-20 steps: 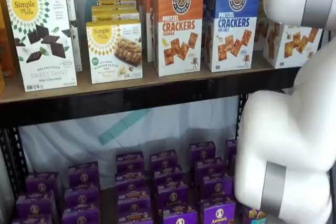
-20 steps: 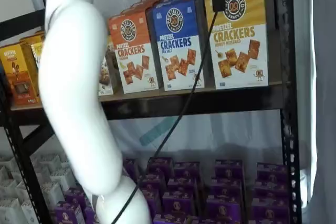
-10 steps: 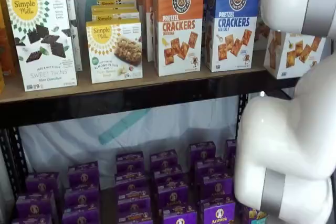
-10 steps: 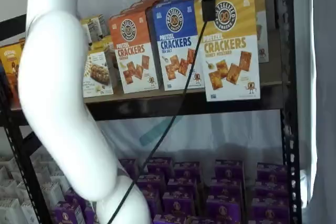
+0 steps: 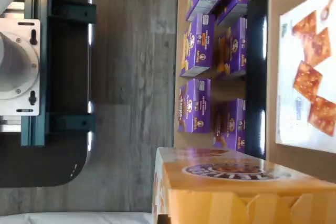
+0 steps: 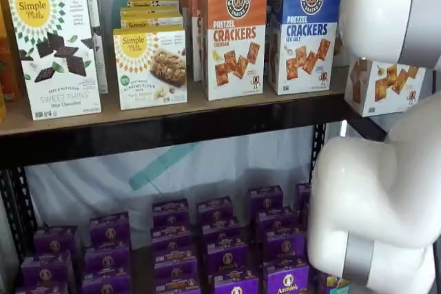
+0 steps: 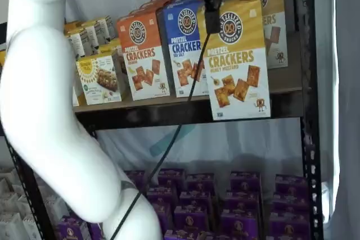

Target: Retrieve the yellow and white box located on the top shelf, the sixth one from the left

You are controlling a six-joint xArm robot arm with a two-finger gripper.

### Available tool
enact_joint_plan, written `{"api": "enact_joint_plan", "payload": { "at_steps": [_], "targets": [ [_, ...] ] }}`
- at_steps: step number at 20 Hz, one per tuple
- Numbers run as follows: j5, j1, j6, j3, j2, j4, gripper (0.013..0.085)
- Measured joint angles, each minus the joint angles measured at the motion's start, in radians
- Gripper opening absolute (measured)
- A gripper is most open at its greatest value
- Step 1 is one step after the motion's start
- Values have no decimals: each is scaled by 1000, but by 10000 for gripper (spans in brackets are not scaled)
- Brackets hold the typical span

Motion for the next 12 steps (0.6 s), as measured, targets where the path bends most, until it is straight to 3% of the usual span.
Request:
{"api": "enact_joint_plan", "payload": {
  "at_steps": [12],
  "targets": [
    [11,14,9,86,-69,-15,610]
  ]
}}
